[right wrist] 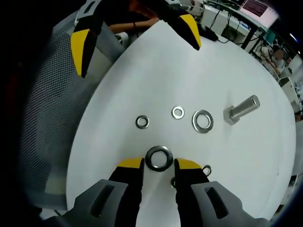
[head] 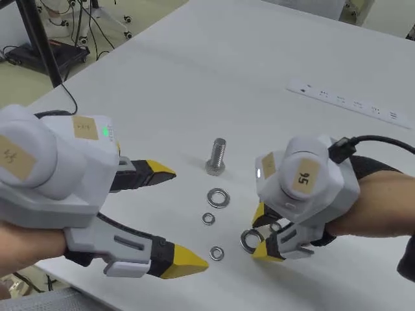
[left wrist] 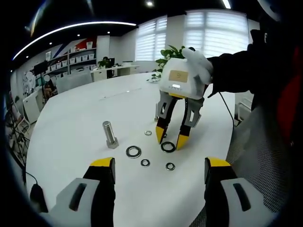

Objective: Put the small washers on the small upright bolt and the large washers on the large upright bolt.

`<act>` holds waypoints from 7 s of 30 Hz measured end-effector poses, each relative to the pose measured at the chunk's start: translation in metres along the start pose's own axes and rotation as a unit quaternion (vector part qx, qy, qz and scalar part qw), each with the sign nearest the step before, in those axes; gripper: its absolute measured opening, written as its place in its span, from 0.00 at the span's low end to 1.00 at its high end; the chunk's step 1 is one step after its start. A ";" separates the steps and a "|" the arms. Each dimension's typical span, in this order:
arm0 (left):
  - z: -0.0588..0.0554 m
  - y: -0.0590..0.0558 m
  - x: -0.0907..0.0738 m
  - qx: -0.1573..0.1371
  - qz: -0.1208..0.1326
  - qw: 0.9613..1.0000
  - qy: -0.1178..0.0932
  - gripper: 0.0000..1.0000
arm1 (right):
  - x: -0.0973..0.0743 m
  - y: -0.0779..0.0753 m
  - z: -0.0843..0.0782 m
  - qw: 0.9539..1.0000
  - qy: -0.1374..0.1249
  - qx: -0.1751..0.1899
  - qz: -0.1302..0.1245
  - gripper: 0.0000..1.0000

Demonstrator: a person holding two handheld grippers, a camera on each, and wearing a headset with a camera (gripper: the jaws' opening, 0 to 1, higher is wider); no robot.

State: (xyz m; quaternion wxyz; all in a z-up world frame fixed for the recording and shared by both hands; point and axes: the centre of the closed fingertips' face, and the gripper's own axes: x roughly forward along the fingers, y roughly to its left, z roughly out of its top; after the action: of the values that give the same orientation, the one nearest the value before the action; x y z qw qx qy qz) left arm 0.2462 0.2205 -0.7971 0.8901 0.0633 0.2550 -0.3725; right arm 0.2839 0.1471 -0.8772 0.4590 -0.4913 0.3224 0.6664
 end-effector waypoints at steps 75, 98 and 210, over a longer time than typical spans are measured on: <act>0.025 0.051 -0.003 -0.029 0.117 0.992 -0.034 0.73 | -0.065 -0.025 0.036 0.998 -0.017 0.056 -0.030 0.22; 0.027 0.048 -0.005 -0.024 0.114 0.992 -0.039 0.72 | -0.097 -0.085 0.071 0.998 -0.018 0.018 -0.064 0.22; 0.023 0.045 0.000 -0.023 0.099 0.994 -0.030 0.72 | 0.006 -0.126 0.059 0.997 0.008 0.081 -0.018 0.27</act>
State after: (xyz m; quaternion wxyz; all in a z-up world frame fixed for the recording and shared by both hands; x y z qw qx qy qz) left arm 0.2871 0.2460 -0.7809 0.9312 0.0562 0.2292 -0.2779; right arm 0.3789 0.2470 -0.8622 0.5067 -0.4632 0.3699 0.6260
